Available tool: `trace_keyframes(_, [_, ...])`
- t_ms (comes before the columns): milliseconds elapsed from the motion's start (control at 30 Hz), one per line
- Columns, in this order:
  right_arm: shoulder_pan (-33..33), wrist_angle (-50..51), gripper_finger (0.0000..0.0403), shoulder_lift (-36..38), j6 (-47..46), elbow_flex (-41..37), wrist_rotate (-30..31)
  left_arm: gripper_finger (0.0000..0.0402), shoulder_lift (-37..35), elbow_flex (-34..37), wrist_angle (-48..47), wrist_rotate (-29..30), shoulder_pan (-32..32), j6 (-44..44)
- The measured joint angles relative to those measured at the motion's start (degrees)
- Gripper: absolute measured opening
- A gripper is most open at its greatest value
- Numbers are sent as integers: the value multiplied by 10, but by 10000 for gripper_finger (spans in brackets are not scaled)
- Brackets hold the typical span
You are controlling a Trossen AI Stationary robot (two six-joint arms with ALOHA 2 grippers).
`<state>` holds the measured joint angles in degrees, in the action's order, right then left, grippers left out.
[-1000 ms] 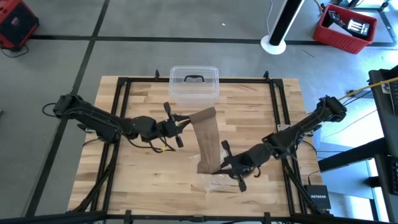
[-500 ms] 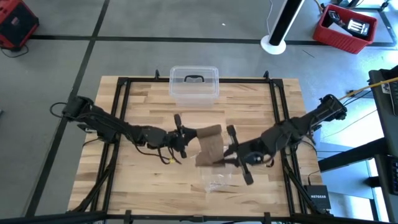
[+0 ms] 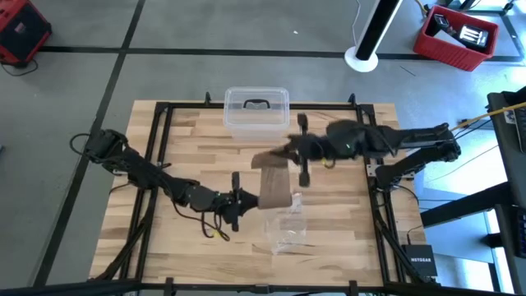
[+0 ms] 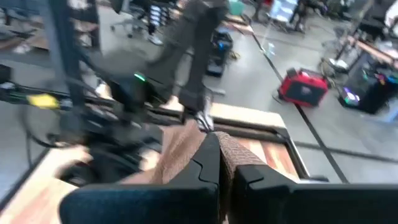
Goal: Roll bandage
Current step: Roll the brown bandage
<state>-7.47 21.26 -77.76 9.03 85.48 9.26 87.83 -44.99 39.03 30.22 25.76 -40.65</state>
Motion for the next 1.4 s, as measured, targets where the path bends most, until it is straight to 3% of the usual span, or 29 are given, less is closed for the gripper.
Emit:
trace_keyframes(167, [79,-11,4,0,-16,-46,-67,19,0,0,20,5,31,-20])
trace_keyframes(333, [128,-85,5,0,-60,-155,-144,19,-1,0,46,7,51,-40])
trace_keyframes(733, [135,-351,5,-1,-217,-421,-255,19,-1,1,94,49,57,-122])
trace_keyframes(867, [129,-359,5,-1,-243,-446,-283,19,-1,1,93,49,36,-113])
trace_keyframes(1200, [117,-354,10,-2,-253,-449,-267,19,-2,1,33,54,-31,-38])
trace_keyframes(1400, [117,-328,96,-2,-255,-449,-235,19,-2,1,35,55,-30,-30])
